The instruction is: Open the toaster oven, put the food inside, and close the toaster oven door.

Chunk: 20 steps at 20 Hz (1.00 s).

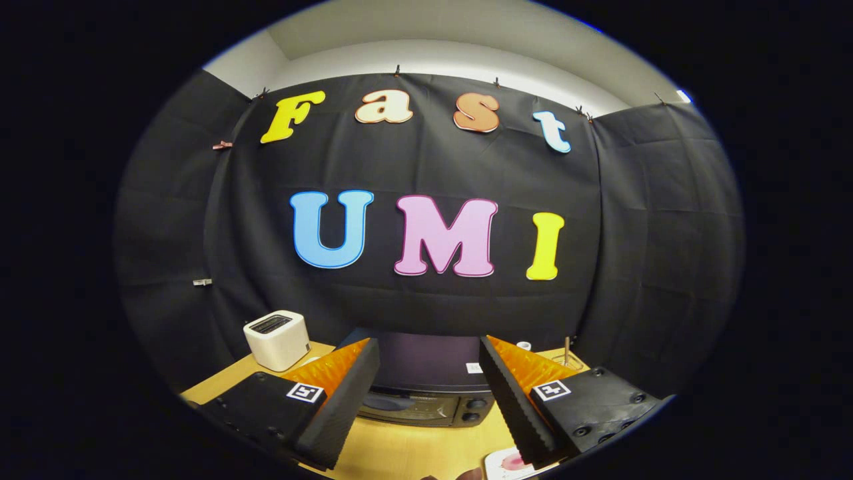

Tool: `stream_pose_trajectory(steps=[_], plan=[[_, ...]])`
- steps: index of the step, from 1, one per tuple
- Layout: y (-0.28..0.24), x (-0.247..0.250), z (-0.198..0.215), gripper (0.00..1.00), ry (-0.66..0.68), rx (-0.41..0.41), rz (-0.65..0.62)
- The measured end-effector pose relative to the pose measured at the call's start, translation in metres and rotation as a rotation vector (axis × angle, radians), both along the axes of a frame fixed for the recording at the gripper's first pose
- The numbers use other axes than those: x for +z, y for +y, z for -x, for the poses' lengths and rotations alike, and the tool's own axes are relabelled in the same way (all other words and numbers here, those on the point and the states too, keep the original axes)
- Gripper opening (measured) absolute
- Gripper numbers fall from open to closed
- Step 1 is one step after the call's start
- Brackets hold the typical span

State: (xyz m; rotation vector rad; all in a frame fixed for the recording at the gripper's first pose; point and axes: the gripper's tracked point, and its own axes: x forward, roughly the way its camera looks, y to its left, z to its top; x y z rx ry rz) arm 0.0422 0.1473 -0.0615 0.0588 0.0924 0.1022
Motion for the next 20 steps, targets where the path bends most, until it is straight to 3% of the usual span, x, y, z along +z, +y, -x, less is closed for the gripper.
stream_pose_trajectory(steps=[7, 14, 20], plan=[[0.062, -0.083, -0.042, 0.98, 0.152, 0.045, -0.017], [0.071, -0.172, -0.078, 0.98, 0.323, 0.009, 0.032], [0.074, -0.192, -0.093, 0.99, 0.359, -0.014, 0.008]])
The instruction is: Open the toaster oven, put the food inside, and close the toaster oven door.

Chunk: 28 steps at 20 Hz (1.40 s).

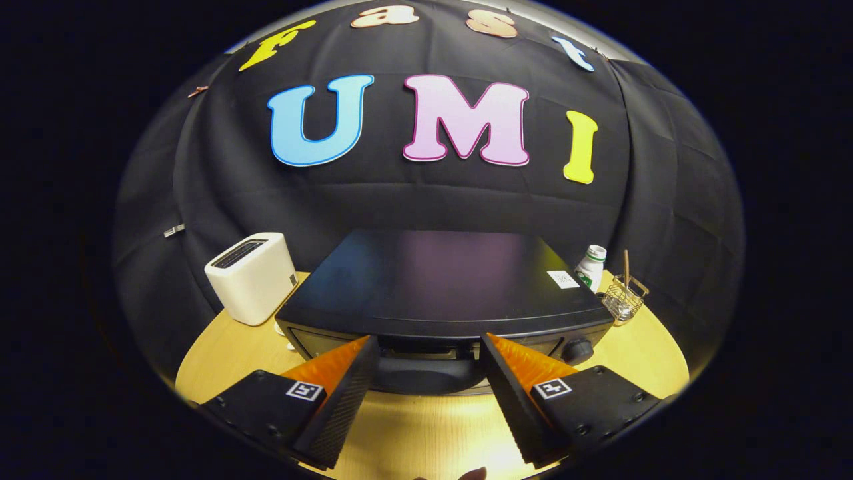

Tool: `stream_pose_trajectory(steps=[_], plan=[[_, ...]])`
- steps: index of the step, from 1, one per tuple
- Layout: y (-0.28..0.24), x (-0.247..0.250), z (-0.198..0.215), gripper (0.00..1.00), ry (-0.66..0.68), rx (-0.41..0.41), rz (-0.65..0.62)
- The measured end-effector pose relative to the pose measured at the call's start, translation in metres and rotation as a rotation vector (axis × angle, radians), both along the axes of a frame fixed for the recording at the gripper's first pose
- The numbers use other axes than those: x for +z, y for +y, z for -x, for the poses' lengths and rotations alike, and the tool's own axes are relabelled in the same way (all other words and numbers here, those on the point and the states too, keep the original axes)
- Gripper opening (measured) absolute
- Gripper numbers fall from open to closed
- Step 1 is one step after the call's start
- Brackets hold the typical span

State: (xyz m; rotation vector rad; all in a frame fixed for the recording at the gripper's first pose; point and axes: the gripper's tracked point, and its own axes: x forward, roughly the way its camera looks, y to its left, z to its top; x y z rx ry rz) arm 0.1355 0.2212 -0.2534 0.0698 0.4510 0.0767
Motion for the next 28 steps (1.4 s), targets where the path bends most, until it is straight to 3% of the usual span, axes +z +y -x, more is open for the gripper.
stream_pose_trajectory(steps=[9, 17, 28], plan=[[0.002, -0.008, 0.014, 0.99, 0.024, -0.003, -0.01], [0.0, -0.025, 0.066, 0.99, 0.022, -0.008, 0.005], [0.002, -0.071, 0.12, 0.99, 0.13, 0.025, 0.051]])
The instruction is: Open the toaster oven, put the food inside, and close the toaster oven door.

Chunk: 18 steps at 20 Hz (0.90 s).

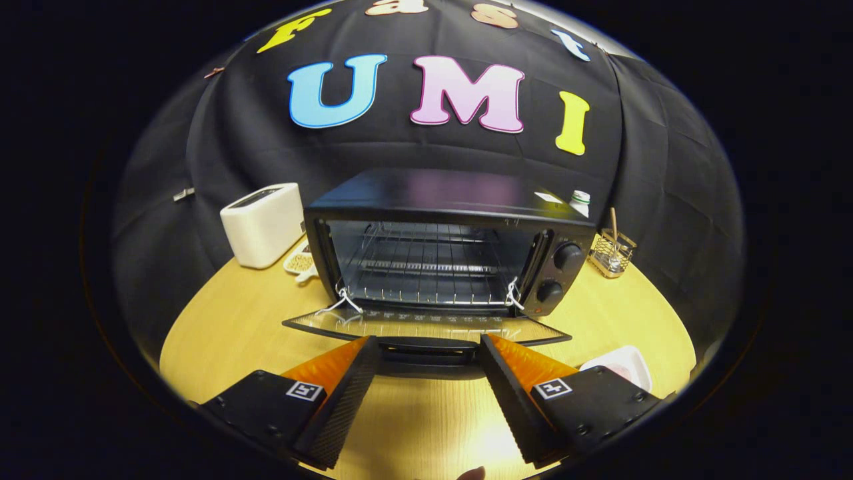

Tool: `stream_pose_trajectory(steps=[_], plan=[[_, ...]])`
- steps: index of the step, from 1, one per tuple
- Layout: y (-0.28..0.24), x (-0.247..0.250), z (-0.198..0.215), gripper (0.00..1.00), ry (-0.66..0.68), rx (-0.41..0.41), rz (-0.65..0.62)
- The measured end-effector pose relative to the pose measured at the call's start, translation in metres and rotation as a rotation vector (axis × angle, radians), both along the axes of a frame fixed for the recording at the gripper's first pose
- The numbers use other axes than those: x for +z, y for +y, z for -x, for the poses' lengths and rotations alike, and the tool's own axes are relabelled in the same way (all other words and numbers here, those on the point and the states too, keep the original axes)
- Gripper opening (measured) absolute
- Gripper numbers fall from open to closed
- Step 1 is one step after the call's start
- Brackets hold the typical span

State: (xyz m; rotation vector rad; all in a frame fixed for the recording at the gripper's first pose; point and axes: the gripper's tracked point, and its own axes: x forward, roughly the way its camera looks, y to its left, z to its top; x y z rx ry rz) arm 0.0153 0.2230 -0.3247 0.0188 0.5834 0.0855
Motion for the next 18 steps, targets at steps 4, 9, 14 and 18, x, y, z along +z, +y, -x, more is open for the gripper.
stream_pose_trajectory(steps=[4, 9, 14, 18], plan=[[-0.001, -0.025, 0.018, 0.99, 0.083, 0.011, 0.011], [-0.001, -0.055, 0.041, 0.99, 0.198, 0.054, 0.021], [0.002, -0.058, 0.052, 0.99, 0.242, 0.101, -0.015], [-0.009, -0.024, 0.058, 0.99, 0.219, 0.171, -0.113]])
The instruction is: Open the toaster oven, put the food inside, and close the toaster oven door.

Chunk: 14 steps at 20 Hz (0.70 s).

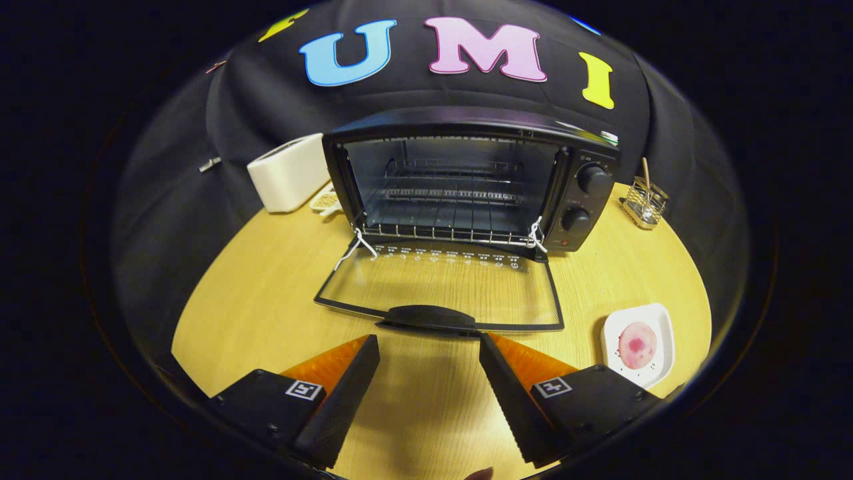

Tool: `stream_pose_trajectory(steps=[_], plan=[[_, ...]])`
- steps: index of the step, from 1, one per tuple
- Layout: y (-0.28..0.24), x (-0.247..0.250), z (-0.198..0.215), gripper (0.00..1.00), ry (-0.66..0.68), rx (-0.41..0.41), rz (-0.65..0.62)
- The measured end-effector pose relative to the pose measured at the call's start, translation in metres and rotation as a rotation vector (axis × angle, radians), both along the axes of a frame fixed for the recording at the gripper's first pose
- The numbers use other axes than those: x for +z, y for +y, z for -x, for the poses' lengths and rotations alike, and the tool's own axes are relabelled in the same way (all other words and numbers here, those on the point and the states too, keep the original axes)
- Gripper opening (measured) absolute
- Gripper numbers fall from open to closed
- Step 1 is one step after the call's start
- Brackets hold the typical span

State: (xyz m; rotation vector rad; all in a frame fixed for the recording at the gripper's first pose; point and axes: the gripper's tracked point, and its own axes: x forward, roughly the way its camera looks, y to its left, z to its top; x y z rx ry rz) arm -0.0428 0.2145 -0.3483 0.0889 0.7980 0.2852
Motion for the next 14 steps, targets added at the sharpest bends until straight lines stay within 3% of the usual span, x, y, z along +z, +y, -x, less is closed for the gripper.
stream_pose_trajectory(steps=[6, 14], plan=[[-0.078, 0.024, 0.011, 0.99, 0.055, 0.086, 0.001], [-0.235, -0.005, 0.004, 0.98, 0.231, 0.03, 0.077]])
